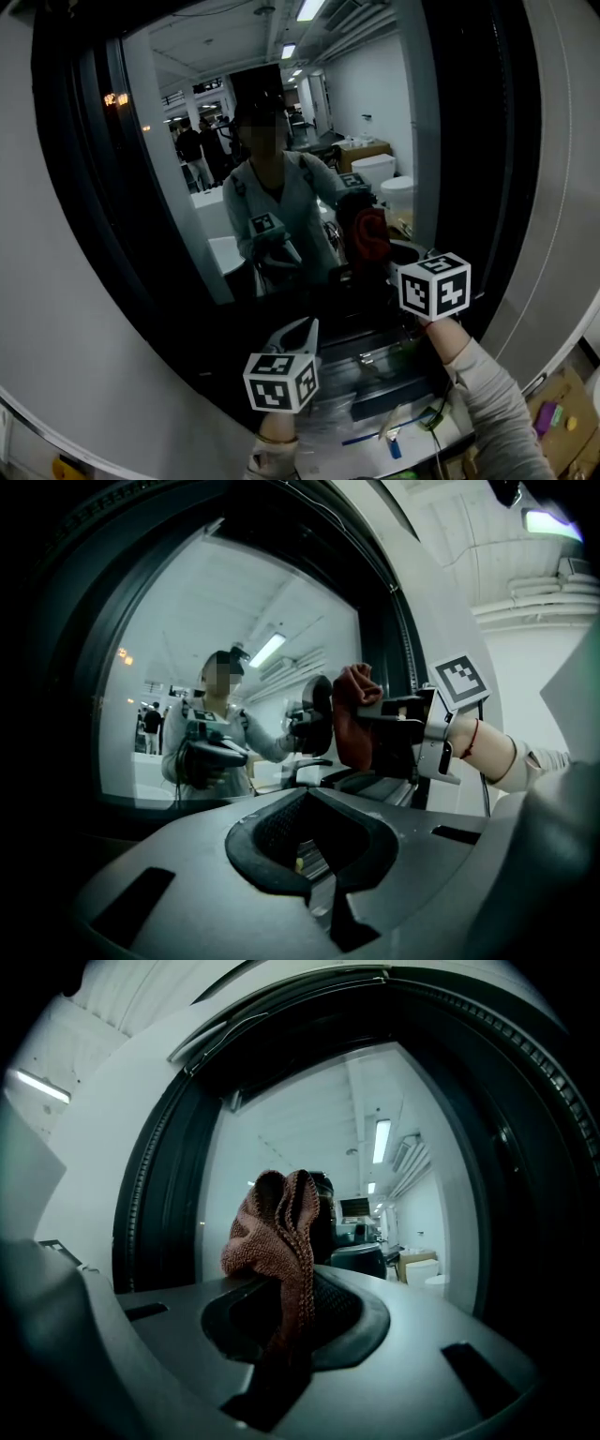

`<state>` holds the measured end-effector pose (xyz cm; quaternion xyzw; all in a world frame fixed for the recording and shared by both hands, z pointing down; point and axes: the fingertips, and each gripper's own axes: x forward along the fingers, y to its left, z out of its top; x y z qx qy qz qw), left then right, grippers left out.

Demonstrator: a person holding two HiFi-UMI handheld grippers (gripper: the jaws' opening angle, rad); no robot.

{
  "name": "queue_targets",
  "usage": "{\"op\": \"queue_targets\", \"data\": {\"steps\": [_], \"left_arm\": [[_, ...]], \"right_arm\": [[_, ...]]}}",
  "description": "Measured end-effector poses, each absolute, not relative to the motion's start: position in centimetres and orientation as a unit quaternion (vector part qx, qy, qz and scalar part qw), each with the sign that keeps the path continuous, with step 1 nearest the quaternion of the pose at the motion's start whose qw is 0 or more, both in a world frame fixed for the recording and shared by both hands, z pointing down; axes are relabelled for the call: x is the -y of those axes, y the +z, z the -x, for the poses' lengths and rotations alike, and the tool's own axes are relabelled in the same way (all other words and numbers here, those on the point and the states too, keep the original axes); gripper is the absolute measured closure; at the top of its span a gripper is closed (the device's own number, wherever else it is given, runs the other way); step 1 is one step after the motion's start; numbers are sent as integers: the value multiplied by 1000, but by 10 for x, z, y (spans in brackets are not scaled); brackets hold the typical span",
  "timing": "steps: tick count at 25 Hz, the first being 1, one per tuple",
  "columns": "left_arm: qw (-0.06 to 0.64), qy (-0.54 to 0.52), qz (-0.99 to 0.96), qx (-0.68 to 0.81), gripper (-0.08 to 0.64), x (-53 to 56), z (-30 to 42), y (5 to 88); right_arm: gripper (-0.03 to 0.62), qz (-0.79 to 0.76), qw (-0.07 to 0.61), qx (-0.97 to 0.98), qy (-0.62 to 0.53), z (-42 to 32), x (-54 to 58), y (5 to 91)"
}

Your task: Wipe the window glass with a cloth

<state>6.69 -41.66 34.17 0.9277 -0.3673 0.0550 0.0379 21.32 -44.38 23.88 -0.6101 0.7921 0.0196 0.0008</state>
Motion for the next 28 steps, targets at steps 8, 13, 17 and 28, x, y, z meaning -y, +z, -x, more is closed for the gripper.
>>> {"op": "queue_targets", "data": {"steps": [8,13,17,28], "left_arm": [[34,58,-937,343,555,409,-93,341],[34,62,-943,325,555,403,-115,344],[32,65,-949,308,555,411,-128,344],[32,71,-956,283,555,417,-142,350]], "right_arm": [[540,653,9,-757,13,-270,427,237],[540,678,16,-734,4,-308,419,240],[540,698,15,-716,-2,-329,425,243],[540,739,6,-673,-13,-370,426,256]]}}
